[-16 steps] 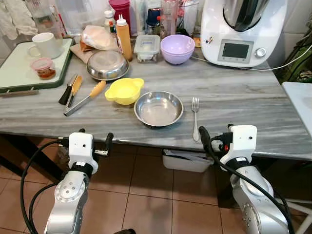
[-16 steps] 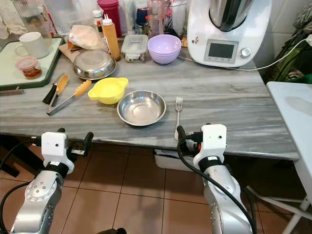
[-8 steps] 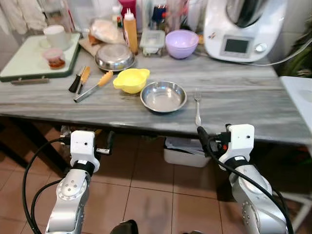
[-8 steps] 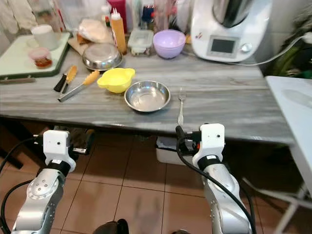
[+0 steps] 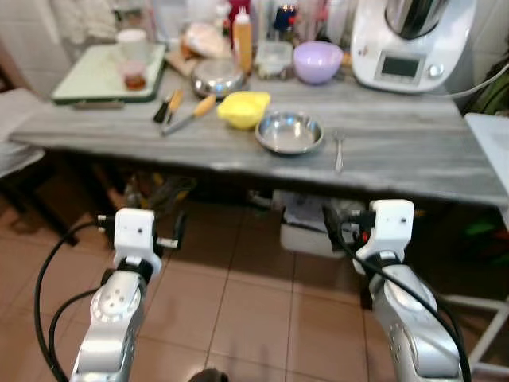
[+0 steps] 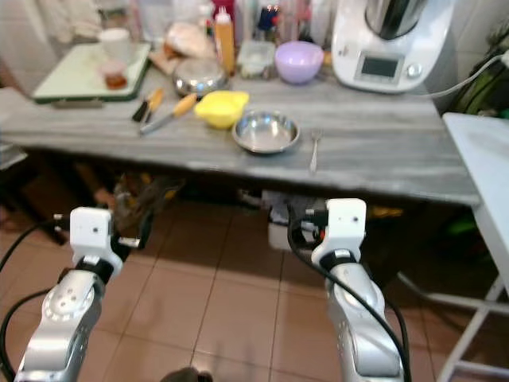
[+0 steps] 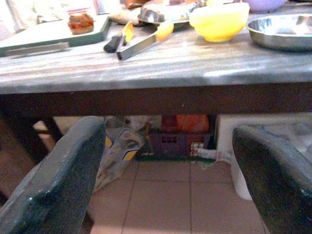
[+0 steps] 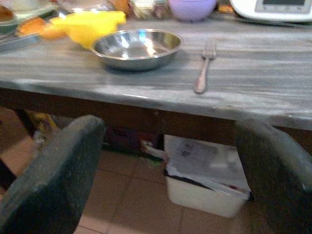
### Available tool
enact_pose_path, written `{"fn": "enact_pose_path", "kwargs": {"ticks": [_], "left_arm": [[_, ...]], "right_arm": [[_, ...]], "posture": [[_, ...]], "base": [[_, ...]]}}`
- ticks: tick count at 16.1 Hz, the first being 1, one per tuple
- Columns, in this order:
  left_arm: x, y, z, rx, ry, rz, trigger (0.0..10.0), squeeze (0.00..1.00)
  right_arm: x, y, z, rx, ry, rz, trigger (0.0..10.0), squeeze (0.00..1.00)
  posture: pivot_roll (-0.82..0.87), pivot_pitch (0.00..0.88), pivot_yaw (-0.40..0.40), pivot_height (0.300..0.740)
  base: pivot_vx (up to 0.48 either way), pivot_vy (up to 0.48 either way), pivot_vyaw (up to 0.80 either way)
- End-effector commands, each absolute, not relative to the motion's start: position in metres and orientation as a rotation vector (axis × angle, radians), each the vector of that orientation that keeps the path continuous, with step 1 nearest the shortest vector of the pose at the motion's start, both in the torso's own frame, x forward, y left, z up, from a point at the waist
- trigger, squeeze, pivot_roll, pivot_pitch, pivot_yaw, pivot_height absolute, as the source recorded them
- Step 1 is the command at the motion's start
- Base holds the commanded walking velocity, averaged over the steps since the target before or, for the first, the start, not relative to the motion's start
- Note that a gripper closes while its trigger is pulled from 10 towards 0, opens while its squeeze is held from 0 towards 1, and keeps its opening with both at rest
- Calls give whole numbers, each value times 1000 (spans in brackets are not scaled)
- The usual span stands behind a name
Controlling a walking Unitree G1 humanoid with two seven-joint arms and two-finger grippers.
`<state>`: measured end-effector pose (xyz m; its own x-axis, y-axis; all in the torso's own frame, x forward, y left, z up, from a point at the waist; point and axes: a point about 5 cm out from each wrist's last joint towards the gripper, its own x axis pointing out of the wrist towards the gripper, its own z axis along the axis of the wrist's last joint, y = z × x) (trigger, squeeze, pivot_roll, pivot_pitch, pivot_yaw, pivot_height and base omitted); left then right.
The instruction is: Setting the table
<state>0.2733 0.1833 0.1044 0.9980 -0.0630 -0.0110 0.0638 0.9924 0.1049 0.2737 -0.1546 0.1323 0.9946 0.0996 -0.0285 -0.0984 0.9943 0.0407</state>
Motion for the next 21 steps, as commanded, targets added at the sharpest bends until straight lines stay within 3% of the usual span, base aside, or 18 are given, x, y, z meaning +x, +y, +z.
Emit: {"fn": "enact_pose_path", "kwargs": {"ticks": [1,10,18,21], "left_arm": [[271,181,102,105,21,-73,10000,0],[270,178,101,115,21,-85,10000,0],[271,168,108,71,-30,-195,10000,0],[271,167,109,67,-37,-218,10000,0]], "right_arm": [[274,-160,130,25,39,86,10000,0],[279,-161,133,9,29,97,10000,0],[279,-161,132,-8,25,92,10000,0],[280,-159,133,-13,20,93,10000,0]], "posture": [[-38,85,41,740],[-36,96,40,740],[-41,99,42,740],[-39,96,47,740]], "base": [[-277,0,0],[-286,0,0],[0,0,0],[0,-284,0]]}}
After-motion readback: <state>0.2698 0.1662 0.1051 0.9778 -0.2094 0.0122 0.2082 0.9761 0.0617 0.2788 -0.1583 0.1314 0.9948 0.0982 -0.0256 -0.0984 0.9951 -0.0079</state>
